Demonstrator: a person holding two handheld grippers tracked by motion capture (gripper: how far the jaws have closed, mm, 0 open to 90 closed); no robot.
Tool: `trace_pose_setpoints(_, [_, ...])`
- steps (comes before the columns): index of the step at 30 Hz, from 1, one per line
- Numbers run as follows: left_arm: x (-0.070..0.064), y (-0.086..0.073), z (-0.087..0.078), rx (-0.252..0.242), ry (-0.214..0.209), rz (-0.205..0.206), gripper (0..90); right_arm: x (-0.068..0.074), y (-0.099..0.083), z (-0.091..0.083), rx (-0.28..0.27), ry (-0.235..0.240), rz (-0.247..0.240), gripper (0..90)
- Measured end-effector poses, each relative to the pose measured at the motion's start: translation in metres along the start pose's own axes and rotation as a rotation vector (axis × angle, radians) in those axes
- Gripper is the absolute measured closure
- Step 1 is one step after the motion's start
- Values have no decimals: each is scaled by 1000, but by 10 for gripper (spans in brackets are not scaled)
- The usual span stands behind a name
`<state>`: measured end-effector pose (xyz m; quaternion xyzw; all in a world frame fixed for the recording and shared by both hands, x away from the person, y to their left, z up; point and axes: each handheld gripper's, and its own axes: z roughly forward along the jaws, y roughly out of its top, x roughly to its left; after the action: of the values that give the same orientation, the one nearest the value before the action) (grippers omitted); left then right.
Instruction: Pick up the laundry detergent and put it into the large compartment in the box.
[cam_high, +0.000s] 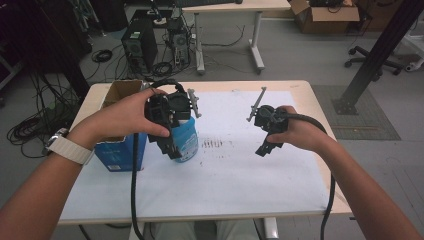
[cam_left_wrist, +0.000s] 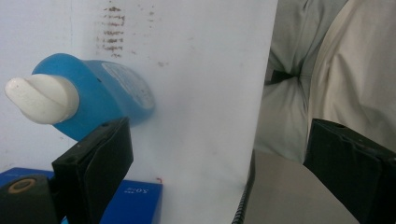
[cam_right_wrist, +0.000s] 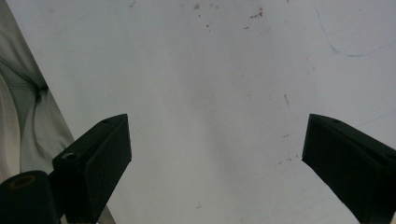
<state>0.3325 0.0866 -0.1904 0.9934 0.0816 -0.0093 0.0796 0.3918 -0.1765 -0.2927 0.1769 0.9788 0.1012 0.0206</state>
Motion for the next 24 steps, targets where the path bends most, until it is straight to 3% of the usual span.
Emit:
trace_pose_setpoints(9, [-3, 2, -9, -5, 30, -18, 75, 4, -1, -7, -9, -12, -4, 82])
trace_pose_setpoints(14, [-2, 4, -15, -17, 53, -48, 67, 4, -3, -8, -18, -17, 0, 83])
trace_pose_setpoints(21, [4, 10, -21, -34, 95, -123, 66, 4, -4, -9, -13, -18, -3, 83])
trace_pose_setpoints(24, [8, 12, -27, -45, 110, -179, 67, 4, -5, -9, -14, -18, -1, 83])
